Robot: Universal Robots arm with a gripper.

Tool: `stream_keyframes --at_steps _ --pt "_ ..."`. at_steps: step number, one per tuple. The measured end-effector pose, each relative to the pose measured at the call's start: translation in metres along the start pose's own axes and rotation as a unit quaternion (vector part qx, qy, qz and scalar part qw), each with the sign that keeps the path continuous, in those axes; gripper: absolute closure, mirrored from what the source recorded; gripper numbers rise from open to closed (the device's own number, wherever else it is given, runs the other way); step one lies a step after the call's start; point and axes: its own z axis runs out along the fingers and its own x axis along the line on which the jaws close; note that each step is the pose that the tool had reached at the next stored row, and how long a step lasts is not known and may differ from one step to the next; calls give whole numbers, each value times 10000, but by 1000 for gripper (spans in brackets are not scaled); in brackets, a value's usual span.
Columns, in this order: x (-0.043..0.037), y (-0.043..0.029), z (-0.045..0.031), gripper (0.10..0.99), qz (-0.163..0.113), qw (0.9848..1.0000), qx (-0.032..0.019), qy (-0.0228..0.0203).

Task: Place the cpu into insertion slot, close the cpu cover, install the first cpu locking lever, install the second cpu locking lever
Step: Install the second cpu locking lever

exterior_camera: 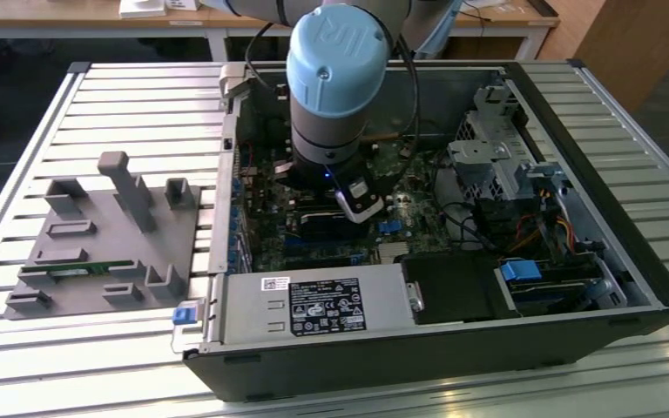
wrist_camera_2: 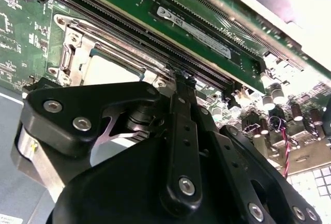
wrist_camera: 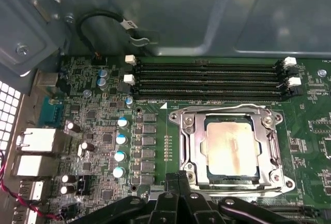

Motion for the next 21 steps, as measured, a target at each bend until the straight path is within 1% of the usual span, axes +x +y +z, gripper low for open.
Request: stream_keyframes --at_steps 5,10,12,15,21 --pt "3 8 19 980 0 10000 -32 0" --pt "6 10 13 980 0 10000 -43 0" --pt "6 16 -4 980 0 10000 -50 0" --pt "7 34 -51 980 0 10000 -55 0" --pt "7 62 -123 980 0 10000 -59 1"
